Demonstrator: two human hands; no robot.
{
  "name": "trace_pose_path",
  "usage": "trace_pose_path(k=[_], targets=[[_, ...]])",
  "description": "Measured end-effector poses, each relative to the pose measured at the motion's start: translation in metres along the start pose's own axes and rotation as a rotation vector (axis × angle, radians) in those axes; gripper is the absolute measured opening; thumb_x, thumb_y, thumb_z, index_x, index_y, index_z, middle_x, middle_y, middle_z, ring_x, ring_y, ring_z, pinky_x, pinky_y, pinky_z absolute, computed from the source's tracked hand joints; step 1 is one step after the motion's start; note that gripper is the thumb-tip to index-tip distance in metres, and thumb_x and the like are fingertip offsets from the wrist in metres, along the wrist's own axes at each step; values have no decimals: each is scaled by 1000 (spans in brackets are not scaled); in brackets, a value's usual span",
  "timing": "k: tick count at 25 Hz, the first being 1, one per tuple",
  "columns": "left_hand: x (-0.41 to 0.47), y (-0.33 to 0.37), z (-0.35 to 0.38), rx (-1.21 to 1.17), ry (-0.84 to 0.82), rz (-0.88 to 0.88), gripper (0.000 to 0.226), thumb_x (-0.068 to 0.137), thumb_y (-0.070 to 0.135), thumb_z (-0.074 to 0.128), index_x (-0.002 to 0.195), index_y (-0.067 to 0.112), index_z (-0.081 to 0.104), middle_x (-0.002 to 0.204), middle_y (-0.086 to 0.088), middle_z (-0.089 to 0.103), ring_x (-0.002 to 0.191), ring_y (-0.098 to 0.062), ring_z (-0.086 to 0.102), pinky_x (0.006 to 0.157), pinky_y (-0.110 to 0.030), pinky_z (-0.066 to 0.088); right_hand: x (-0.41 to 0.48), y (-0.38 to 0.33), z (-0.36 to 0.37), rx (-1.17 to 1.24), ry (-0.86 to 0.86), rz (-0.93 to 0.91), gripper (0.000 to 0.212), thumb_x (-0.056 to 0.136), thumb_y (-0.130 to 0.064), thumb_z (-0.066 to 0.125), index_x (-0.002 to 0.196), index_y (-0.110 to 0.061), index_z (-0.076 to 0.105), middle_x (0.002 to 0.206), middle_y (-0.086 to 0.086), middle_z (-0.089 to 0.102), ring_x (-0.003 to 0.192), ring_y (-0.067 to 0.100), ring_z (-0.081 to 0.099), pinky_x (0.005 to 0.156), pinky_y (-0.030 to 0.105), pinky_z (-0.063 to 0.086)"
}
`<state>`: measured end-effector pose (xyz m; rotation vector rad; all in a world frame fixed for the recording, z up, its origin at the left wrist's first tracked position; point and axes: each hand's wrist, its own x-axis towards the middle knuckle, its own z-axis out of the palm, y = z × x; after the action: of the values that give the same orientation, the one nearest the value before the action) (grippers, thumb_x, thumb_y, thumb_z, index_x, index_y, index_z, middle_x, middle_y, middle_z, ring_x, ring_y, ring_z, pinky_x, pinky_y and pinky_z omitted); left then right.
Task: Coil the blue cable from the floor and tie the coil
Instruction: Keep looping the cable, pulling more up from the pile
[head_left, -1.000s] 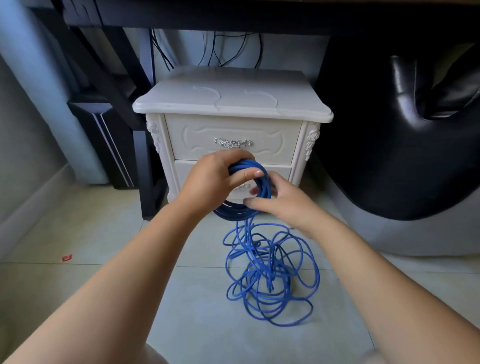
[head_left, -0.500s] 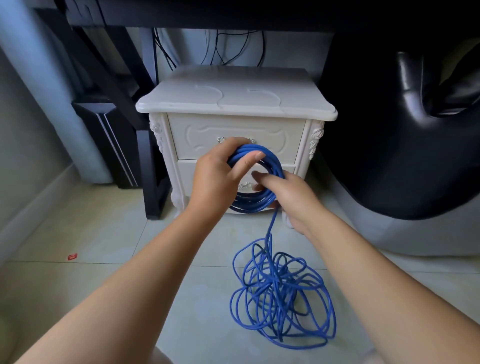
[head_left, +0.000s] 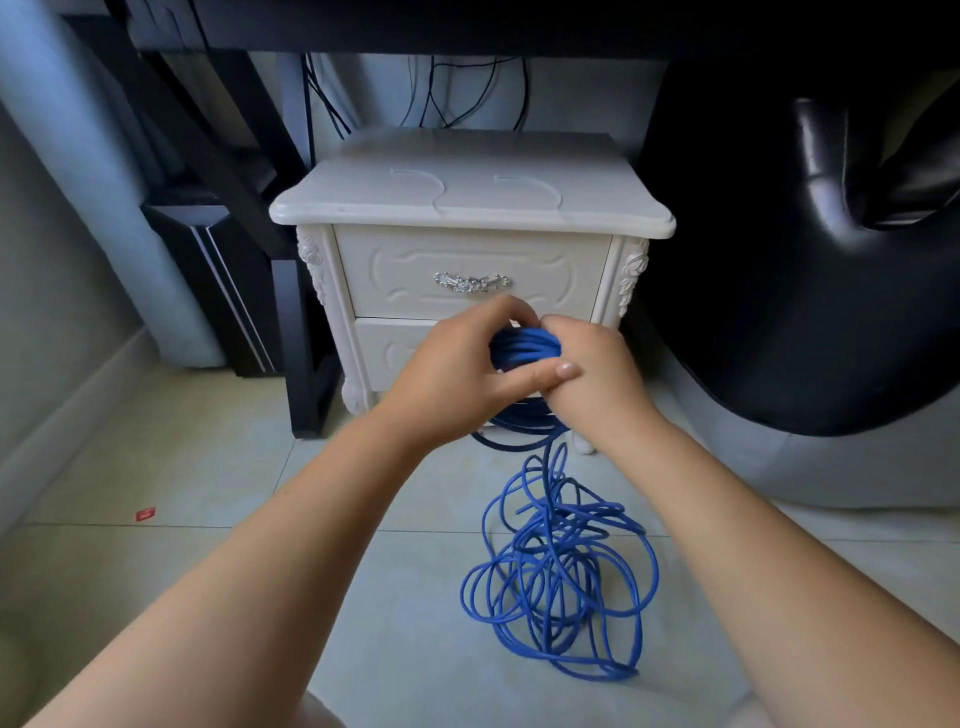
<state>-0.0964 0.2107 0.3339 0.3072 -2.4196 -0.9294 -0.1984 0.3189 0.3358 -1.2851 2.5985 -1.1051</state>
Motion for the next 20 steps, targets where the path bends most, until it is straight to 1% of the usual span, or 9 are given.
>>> trace_pose_path(k=[3, 5, 9, 11, 12, 14, 16, 18, 20], targets=[[3, 0, -1, 104, -71, -5, 60, 73, 76, 57, 96, 21, 52, 78, 6, 61, 74, -17, 54, 64, -30, 42, -6, -3, 1, -111, -14, -72, 5, 80, -13, 51, 75, -15, 49, 67, 6, 53, 68, 34, 50, 54, 35, 38], [4, 0, -1, 138, -79, 17, 61, 75, 77, 47, 91, 19, 49, 71, 8, 55, 70, -20, 50, 60, -28, 37, -4, -4, -1, -133, 9, -78, 18, 81, -14, 50, 68, -14, 37, 62, 4, 46, 63, 32, 43, 49, 33, 29], [7, 0, 2, 124, 38, 22, 65, 77, 75, 42, 83, 11, 55, 63, 3, 51, 64, -17, 45, 60, -30, 36, -3, -7, -1, -77, 46, -1, 29, 83, -26, 55, 63, -16, 36, 60, 2, 47, 64, 31, 44, 49, 32, 31], [5, 1, 3, 51, 136, 11, 61, 79, 69, 40, 81, 11, 58, 59, 4, 49, 62, -13, 43, 57, -23, 34, -2, -5, 0, 88, 12, 50, 22, 75, -35, 61, 70, -17, 49, 65, 2, 56, 70, 30, 54, 57, 34, 45], [5, 1, 3, 11, 184, 10, 58, 81, 66, 44, 80, 10, 59, 58, 6, 48, 61, -10, 43, 55, -18, 33, -1, -5, -1, 227, -13, 91, 23, 71, -38, 63, 78, -17, 57, 71, 3, 63, 75, 29, 62, 67, 38, 52], [5, 5, 2, -47, 259, -4, 46, 89, 53, 52, 77, 8, 59, 56, 7, 45, 58, -5, 44, 53, -14, 32, -1, 0, -2, 439, -66, 168, 28, 69, -38, 67, 92, -22, 65, 84, 1, 71, 85, 25, 69, 83, 46, 55], [6, 8, -2, -113, 335, -60, 37, 93, 44, 54, 71, 14, 54, 55, 6, 43, 55, -9, 41, 52, -17, 32, -4, 6, -1, 544, -149, 241, 20, 77, -30, 73, 94, -25, 65, 92, -3, 71, 88, 21, 70, 86, 45, 57], [10, 8, -9, -209, 420, -124, 40, 94, 45, 53, 66, 17, 48, 56, -4, 45, 56, -22, 44, 56, -34, 39, -9, 8, 4, 661, -263, 333, 17, 84, -27, 72, 99, -24, 64, 101, 4, 73, 86, 25, 73, 81, 44, 60], [11, 9, -12, -304, 469, -185, 44, 96, 47, 50, 66, 14, 46, 60, -12, 47, 54, -30, 45, 55, -39, 41, -13, 5, 9, 757, -217, 370, 14, 88, -27, 69, 99, -21, 64, 103, 9, 74, 84, 25, 74, 83, 42, 60]])
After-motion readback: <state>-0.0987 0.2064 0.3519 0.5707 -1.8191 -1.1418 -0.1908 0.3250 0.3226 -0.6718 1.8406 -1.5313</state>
